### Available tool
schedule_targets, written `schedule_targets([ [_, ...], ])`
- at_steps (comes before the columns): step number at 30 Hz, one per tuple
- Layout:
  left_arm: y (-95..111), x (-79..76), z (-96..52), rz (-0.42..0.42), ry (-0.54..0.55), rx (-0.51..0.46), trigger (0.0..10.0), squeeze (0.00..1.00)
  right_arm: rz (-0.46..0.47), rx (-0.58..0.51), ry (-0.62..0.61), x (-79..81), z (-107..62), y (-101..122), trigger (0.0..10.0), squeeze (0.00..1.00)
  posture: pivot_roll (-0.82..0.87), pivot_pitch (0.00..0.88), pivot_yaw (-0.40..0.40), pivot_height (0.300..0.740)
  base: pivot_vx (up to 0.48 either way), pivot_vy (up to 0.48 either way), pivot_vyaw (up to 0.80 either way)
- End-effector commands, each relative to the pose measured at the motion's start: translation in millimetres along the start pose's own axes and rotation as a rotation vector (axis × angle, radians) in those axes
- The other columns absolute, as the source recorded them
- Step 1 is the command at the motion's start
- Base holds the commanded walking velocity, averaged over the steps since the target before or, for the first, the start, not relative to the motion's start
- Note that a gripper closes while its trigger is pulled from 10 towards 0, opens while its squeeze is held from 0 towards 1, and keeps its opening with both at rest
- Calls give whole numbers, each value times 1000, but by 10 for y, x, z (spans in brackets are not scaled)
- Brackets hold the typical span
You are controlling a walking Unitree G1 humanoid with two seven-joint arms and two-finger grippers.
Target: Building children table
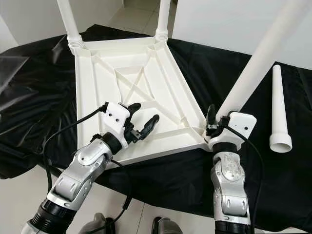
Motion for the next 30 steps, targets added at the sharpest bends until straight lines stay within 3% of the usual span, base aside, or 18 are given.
schedule_targets([
  [1,9,-182,-24,-13,-142,-6,10000,0,-3,37,-12,-29,-48,-96,10000,0,18,163,-30,740,0,0,0],
  [21,30,-240,-45,-35,-176,2,10000,0,19,40,5,-38,-165,-169,10000,0,13,176,-26,740,0,0,0],
  [30,45,-220,-50,-41,-167,2,10000,0,166,87,-107,-251,-209,-324,10000,0,17,176,-24,740,0,0,0],
])
Point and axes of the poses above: a point about 5 cm out from each wrist's last joint towards the gripper, its own z axis pointing out of the wrist towards the gripper, its own y axis along the axis of the wrist's last joint, x = y × z, the point moved 6 cm from there along z, pointing out of the wrist towards the gripper, and after that the axes turned 4 degrees about z, right-handed, at the moved point
